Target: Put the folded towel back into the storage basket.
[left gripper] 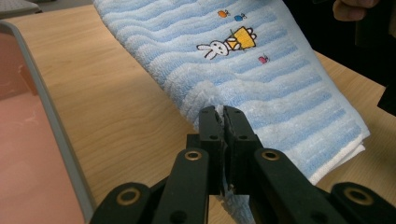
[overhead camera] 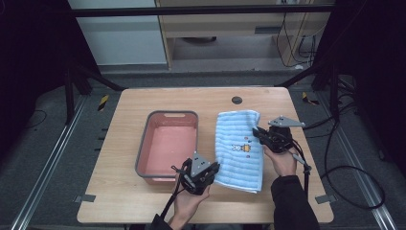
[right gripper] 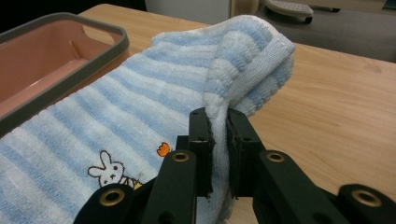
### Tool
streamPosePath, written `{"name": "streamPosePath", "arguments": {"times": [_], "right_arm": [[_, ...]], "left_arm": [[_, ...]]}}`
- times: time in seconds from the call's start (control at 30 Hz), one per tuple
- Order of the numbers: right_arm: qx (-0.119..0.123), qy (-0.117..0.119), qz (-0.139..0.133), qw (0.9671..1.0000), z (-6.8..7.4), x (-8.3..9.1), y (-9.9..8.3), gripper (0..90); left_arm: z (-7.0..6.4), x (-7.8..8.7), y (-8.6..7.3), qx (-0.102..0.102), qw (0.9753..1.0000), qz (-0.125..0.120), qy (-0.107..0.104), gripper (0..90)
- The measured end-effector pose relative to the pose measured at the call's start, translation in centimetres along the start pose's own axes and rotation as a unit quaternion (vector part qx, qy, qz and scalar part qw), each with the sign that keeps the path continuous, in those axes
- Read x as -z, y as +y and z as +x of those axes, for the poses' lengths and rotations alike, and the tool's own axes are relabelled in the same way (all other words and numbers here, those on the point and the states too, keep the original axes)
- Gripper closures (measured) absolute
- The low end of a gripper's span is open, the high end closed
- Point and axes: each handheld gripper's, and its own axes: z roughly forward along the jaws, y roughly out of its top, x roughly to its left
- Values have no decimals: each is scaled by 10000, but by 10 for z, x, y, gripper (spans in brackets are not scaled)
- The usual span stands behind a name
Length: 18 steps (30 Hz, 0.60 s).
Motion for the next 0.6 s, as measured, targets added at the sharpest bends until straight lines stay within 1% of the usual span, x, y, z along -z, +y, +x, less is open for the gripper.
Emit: {"name": "streamPosePath", "arguments": {"times": [0.07,0.13,0.23,0.27,0.3,0.47,0.6], "right_arm": [[48,-58,-54,10000,4,5,8,820],[50,-58,-79,9999,5,7,10,820],[48,-41,-164,9998,9,12,17,820],[73,-45,-201,9998,12,14,23,822],[73,-45,-201,9998,12,14,23,822],[126,-26,-377,9992,20,18,38,822],[163,0,-444,9989,27,18,48,823]], "left_arm": [[0,4,4,-23,10000,-34,-1,864],[1,8,7,-75,9999,-68,9,864],[3,14,13,-73,9999,-111,-14,864],[3,16,14,-87,9999,-137,-16,864],[4,18,16,-105,9998,-153,-9,864],[8,29,25,-145,9995,-273,67,864],[12,38,30,-153,9992,-352,132,864]]}}
